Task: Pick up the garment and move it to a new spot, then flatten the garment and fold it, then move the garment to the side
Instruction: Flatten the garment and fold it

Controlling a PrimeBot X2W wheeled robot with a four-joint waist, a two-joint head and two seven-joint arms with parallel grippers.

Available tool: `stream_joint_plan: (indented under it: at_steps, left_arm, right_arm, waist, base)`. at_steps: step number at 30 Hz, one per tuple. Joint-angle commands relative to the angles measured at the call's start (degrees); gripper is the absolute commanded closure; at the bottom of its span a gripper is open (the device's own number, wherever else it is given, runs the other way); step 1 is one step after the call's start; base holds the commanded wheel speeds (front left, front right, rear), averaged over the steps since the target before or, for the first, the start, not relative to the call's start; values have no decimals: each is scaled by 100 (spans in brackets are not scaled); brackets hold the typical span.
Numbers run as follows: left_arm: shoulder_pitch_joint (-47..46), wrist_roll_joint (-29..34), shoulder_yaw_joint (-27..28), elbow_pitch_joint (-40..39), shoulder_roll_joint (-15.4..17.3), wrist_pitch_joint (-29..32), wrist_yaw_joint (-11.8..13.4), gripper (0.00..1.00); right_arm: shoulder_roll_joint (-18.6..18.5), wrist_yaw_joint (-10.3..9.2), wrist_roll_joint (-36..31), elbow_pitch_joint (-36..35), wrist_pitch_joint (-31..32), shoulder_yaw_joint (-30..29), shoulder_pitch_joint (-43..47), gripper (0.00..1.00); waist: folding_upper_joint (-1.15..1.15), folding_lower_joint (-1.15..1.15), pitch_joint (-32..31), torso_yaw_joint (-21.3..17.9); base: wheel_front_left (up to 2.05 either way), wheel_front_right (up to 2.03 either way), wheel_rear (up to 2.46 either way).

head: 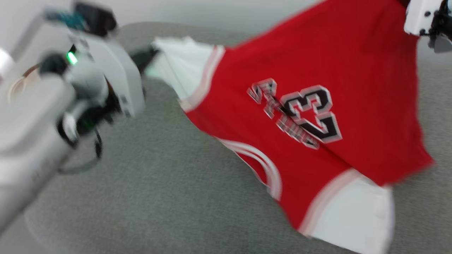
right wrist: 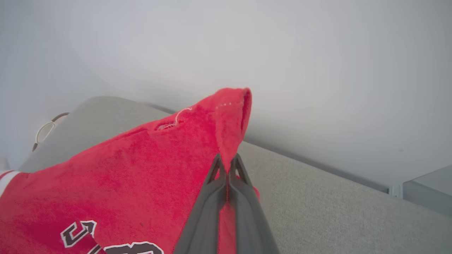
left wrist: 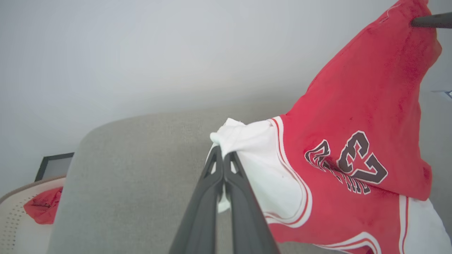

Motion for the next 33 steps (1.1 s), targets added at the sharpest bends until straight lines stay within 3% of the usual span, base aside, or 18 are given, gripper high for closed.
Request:
stream_joint_plan:
  at_steps: [1,13,26,33]
  left_arm:
    - [-309,83,62,189,-25,79,-65,100]
    - [-2233,700,141,2008,-480,291,-395,100]
    - [-3153,1132,183,3480,-1063,-669,-781,100]
    - [-3562,1161,280,3997,-1234,-1226,-949,100]
  right_arm:
    - [44,-6,55,-148,-138,36,-52,100]
    - [181,-6,-149,-813,-1083,133,-225,100]
    - [246,-6,-211,-852,-1881,126,-414,100]
    - [238,-6,-294,-827,-2224,74,-585,100]
  waist:
    - [0,0,-203,-250]
    - [0,0,-470,-841]
    - [0,0,-607,-1112]
    - [0,0,-388,-1182]
  base:
    - [0,0,0]
    - [0,0,0]
    - [0,0,0]
    - [0,0,0]
